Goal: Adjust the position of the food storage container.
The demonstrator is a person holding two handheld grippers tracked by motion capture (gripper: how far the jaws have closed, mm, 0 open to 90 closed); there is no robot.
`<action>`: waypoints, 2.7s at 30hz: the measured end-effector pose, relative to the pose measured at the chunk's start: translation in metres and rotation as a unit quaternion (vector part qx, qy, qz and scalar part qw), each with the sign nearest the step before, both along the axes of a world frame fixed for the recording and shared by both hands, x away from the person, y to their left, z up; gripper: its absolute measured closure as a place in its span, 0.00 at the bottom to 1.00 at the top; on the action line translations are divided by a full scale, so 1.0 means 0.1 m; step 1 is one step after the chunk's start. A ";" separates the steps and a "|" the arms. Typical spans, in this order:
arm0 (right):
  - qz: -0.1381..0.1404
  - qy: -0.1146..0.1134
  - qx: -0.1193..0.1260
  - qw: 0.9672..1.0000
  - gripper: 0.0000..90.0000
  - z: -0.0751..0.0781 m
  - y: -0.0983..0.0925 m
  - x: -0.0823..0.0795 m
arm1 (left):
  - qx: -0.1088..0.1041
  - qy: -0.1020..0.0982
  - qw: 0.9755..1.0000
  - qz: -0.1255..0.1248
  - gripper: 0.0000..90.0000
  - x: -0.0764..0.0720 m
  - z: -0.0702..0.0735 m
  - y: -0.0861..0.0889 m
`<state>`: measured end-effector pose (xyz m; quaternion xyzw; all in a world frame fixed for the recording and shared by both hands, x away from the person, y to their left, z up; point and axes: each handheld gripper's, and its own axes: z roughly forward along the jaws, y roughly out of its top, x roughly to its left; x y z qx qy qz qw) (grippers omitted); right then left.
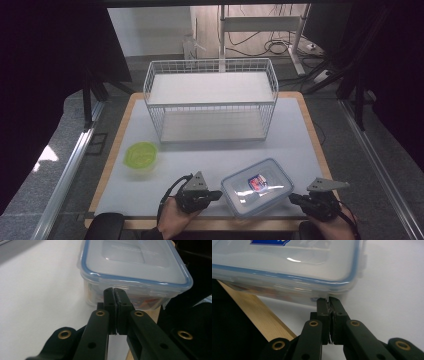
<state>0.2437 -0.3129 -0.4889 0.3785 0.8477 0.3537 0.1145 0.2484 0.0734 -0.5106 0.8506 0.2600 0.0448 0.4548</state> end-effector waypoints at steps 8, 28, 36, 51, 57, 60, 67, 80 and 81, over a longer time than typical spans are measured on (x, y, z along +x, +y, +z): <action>0.028 0.003 -0.015 0.999 0.97 -0.05 0.16 0.13 | 0.007 0.009 1.000 0.012 0.98 0.07 -0.06 -0.04; 0.142 0.039 -0.003 0.989 0.97 -0.15 0.88 0.28 | 0.010 0.005 0.998 0.063 0.97 0.22 0.00 0.22; 0.169 0.039 0.005 0.985 0.99 -0.21 1.34 0.43 | 0.022 -0.002 0.994 0.109 0.96 0.29 0.05 0.53; 0.007 0.001 -0.017 1.000 0.98 -0.03 0.53 0.53 | 0.016 0.014 0.994 0.111 0.98 0.40 0.00 0.60; -0.034 -0.014 -0.014 0.999 0.98 0.02 0.39 0.90 | 0.021 0.030 0.995 0.090 0.98 0.41 -0.08 0.45; -0.026 -0.012 -0.022 0.999 0.98 0.03 0.45 1.01 | 0.038 0.031 0.996 0.077 0.98 0.39 -0.13 0.36; -0.011 0.005 -0.019 1.000 0.99 -0.05 0.63 1.01 | 0.045 0.038 0.995 0.084 0.97 0.39 -0.15 0.34; 0.031 0.007 -0.023 0.999 1.00 -0.08 1.07 0.84 | 0.075 0.045 0.982 0.166 1.00 0.59 -0.13 0.71; 0.033 0.008 -0.022 0.999 1.00 -0.08 1.09 0.83 | 0.077 0.044 0.981 0.170 1.00 0.61 -0.13 0.73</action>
